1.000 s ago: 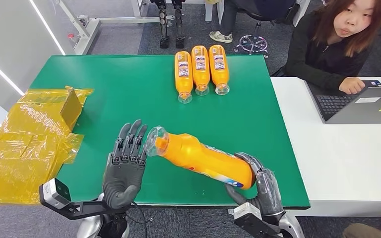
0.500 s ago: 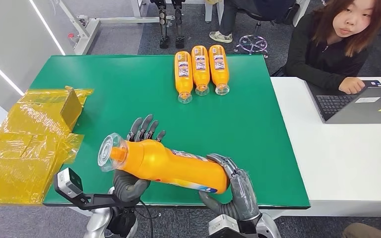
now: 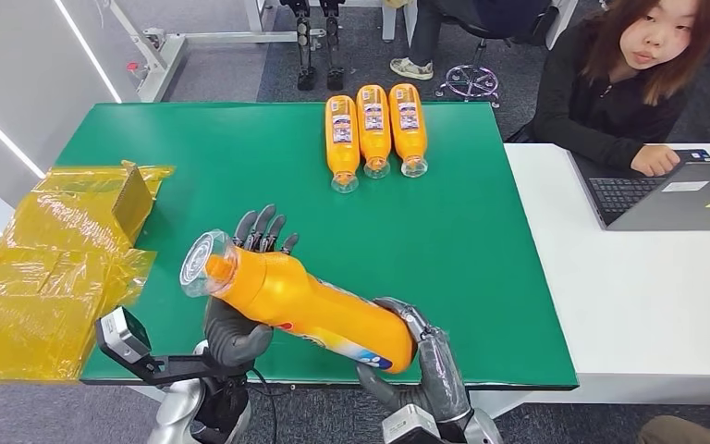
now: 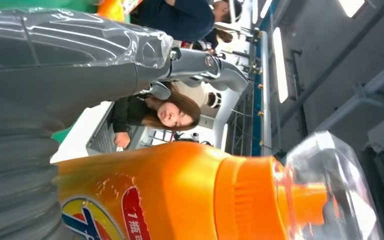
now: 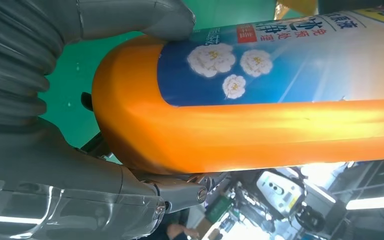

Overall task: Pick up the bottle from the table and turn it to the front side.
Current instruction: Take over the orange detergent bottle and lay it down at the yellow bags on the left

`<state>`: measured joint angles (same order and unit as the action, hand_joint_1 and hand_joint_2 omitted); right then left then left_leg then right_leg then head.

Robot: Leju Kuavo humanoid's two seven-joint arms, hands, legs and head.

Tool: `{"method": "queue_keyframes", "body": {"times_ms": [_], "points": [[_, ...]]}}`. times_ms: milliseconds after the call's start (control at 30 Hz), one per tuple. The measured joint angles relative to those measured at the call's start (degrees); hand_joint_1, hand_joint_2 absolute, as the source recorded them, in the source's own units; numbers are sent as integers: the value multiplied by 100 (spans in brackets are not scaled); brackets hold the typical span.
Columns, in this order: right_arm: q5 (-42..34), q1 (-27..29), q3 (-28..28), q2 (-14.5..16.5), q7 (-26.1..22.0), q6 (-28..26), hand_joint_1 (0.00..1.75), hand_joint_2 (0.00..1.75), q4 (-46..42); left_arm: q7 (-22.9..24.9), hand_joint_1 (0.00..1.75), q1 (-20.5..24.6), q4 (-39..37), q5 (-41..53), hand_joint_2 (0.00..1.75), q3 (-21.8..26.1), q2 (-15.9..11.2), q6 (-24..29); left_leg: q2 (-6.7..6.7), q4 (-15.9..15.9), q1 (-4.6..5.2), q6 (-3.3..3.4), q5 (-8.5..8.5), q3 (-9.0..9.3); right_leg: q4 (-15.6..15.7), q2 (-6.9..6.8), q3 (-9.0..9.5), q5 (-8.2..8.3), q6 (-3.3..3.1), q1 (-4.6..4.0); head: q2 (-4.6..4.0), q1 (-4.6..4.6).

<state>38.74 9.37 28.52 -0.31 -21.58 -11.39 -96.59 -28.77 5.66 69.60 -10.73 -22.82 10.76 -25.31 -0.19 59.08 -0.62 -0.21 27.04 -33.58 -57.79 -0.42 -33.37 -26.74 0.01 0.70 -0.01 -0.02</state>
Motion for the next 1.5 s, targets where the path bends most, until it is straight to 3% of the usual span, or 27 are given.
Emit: {"method": "queue_keyframes", "body": {"times_ms": [367,733,767,833,900,933,967,1500], "points": [[-277,-56,380,-103,127,228,175,175,271,18,0,-116,339,148,175,31,-194,103,0,0,0,0,0,0,0,1,0,0,0,0,0,1],[-242,-285,467,-105,295,537,175,175,573,64,0,-105,378,183,175,31,-194,131,0,0,0,0,0,0,0,0,0,0,0,0,-1,0],[-236,-298,463,-105,297,554,175,175,585,67,4,-96,378,182,175,31,-193,131,0,0,0,0,0,0,0,0,0,0,0,0,-1,1],[-221,-321,447,-105,296,583,175,175,602,71,73,-73,378,178,175,31,-194,128,0,0,0,0,0,0,0,0,0,0,0,0,-1,1],[-212,-331,425,-105,283,609,175,175,608,73,156,-48,378,173,175,31,-196,124,0,0,0,0,0,1,0,0,0,0,0,0,-1,1],[-211,-329,415,-105,269,618,175,175,608,73,166,-40,378,171,175,31,-199,122,0,0,0,0,0,1,0,0,0,0,0,0,-1,1],[-213,-324,406,-105,251,622,175,175,608,73,173,-34,378,172,175,31,-204,122,0,0,0,0,0,1,0,1,0,0,0,0,0,1],[-237,-251,391,-107,161,579,175,175,650,23,175,-44,378,213,175,31,-283,201,0,0,0,0,0,1,0,1,0,0,0,0,0,1]]}}
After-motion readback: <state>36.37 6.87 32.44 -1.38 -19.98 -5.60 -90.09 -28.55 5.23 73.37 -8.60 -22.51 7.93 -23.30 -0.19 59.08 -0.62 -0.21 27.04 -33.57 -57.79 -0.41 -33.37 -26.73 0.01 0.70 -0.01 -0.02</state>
